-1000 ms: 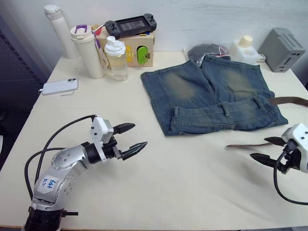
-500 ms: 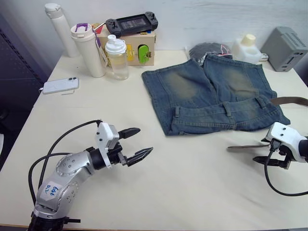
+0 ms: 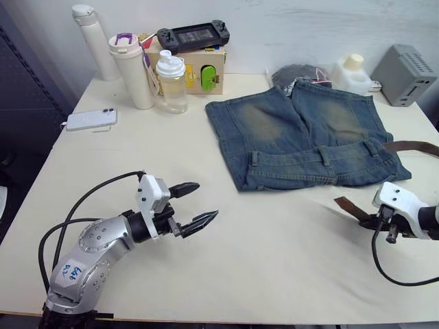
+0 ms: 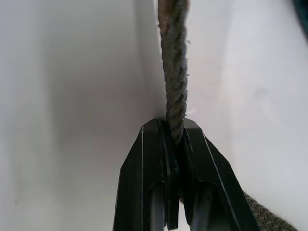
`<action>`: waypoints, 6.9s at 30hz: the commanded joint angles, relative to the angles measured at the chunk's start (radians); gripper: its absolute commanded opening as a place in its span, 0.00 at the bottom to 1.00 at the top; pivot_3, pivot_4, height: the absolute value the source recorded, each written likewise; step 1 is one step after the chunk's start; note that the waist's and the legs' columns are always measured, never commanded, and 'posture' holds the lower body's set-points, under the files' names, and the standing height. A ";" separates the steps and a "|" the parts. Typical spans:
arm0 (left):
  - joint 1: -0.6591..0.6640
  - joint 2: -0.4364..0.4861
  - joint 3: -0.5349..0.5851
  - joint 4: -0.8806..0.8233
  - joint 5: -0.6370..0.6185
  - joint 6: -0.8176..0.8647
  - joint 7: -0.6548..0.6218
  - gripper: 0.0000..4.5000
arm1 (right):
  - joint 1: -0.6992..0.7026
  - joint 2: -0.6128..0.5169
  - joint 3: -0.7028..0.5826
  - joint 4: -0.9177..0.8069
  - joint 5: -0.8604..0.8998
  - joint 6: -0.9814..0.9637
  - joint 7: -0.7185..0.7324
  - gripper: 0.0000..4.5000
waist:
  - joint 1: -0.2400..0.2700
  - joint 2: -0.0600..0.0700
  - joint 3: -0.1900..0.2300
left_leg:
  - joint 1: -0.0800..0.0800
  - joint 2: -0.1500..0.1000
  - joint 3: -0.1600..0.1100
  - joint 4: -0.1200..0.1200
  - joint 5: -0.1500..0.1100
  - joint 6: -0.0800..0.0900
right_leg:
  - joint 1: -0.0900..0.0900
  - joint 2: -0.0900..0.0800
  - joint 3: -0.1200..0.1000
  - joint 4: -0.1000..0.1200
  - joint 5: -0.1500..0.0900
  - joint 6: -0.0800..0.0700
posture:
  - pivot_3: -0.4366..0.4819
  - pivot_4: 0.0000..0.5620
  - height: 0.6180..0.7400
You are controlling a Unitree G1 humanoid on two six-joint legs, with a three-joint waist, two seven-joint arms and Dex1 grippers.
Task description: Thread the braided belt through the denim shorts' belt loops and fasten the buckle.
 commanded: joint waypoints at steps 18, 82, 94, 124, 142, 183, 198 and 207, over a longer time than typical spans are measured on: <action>-0.394 -0.047 -0.324 0.249 0.077 -0.063 -0.340 1.00 | -0.201 0.139 0.143 -0.779 0.324 0.554 -0.279 0.02 | 0.004 0.003 0.008 | -0.009 -0.003 0.001 -0.006 0.005 0.002 | -0.012 -0.001 0.001 0.002 0.000 0.000 | 0.48 0.27 0.59; -0.295 -0.371 0.069 0.212 -0.695 0.506 0.308 0.00 | 0.330 0.824 -0.098 -0.777 1.760 0.074 -1.313 0.99 | -0.004 -0.009 0.010 | -0.002 -0.003 0.000 -0.017 0.022 -0.006 | -0.015 0.001 0.006 0.011 0.004 -0.004 | 0.48 0.27 0.59; -0.300 -0.363 0.046 0.229 -0.686 0.485 0.310 0.00 | 0.292 0.858 -0.057 -0.789 1.719 0.021 -1.338 0.07 | -0.004 -0.009 0.010 | -0.003 -0.003 0.001 -0.019 0.022 -0.006 | -0.016 0.001 0.007 0.010 0.004 -0.005 | 0.48 0.27 0.59; -0.940 -0.449 -0.661 1.458 0.824 -0.843 0.153 0.86 | 0.384 0.647 -0.593 -0.609 1.760 0.238 -1.109 0.00 | 0.023 -0.008 0.010 | -0.009 -0.006 0.009 -0.030 0.026 0.000 | -0.026 -0.001 0.006 0.010 0.004 -0.004 | 0.48 0.27 0.59; -0.483 -0.068 -0.396 1.007 0.772 -0.900 0.044 0.07 | 0.318 0.612 -0.638 -0.589 1.760 0.234 -1.168 0.00 | -0.041 -0.011 0.010 | -0.001 0.001 0.021 -0.034 0.031 -0.003 | -0.031 0.002 0.018 0.014 0.011 -0.007 | 0.48 0.27 0.59; -0.158 0.103 -0.146 0.084 -0.063 -0.126 -0.124 0.99 | -0.080 0.349 -0.275 -0.274 1.541 0.479 -1.291 0.00 | -0.007 -0.004 0.006 | -0.006 0.005 0.024 -0.031 0.028 -0.002 | -0.032 0.004 0.015 0.009 0.014 -0.013 | 0.48 0.27 0.59; -0.102 0.078 -0.116 0.062 -0.032 -0.110 -0.111 0.99 | -0.203 0.308 -0.296 -0.181 1.414 0.532 -1.224 0.00 | -0.005 -0.004 0.007 | -0.006 0.004 0.023 -0.030 0.030 -0.002 | -0.031 0.003 0.016 0.008 0.014 -0.013 | 0.48 0.27 0.59; -0.101 0.067 -0.112 0.059 -0.024 -0.107 -0.106 0.99 | -0.232 0.320 -0.298 -0.190 1.346 0.547 -1.190 0.00 | -0.005 -0.004 0.007 | -0.006 0.004 0.023 -0.029 0.030 -0.002 | -0.031 0.003 0.016 0.008 0.014 -0.013 | 0.48 0.27 0.59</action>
